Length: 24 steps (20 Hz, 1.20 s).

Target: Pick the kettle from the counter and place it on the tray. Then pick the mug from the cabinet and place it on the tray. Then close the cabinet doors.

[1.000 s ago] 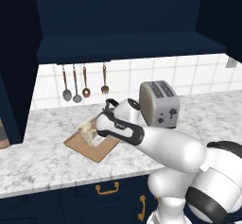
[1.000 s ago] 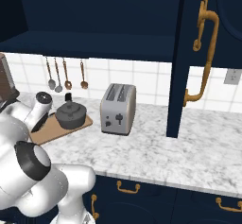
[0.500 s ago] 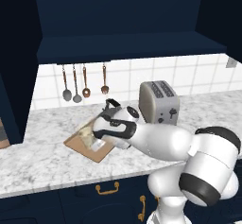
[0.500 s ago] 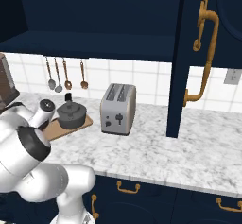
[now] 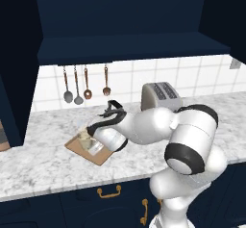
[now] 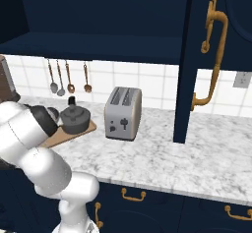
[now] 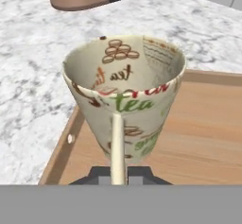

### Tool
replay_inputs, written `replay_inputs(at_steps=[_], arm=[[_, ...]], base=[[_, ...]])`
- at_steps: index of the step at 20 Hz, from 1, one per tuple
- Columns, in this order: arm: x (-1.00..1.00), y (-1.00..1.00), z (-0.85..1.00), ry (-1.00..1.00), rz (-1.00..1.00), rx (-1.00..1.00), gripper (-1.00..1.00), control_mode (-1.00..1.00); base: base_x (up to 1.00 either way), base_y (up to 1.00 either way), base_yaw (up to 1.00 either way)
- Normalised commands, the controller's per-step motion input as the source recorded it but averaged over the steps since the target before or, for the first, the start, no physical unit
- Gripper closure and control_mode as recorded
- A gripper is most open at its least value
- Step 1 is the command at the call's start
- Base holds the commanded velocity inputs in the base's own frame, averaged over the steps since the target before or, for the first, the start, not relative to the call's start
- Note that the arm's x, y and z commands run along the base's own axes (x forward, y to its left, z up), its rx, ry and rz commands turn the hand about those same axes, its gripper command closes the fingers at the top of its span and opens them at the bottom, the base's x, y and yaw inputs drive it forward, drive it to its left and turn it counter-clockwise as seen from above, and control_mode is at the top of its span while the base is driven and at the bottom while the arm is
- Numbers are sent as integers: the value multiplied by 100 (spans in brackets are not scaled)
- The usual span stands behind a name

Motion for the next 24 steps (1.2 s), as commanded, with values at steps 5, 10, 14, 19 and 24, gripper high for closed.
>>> replay_inputs(at_steps=[5,10,14,19,24], arm=[[11,12,-25,0,0,1,100,-100],[-16,0,1,4,-5,1,100,-100],[-9,0,23,3,-7,1,-100,-100],[0,-4,63,0,-16,1,-100,-100],[-10,-25,92,9,-24,0,-100,-100]], base=[[0,0,0],[0,0,0],[0,0,0],[0,0,0],[0,0,0]])
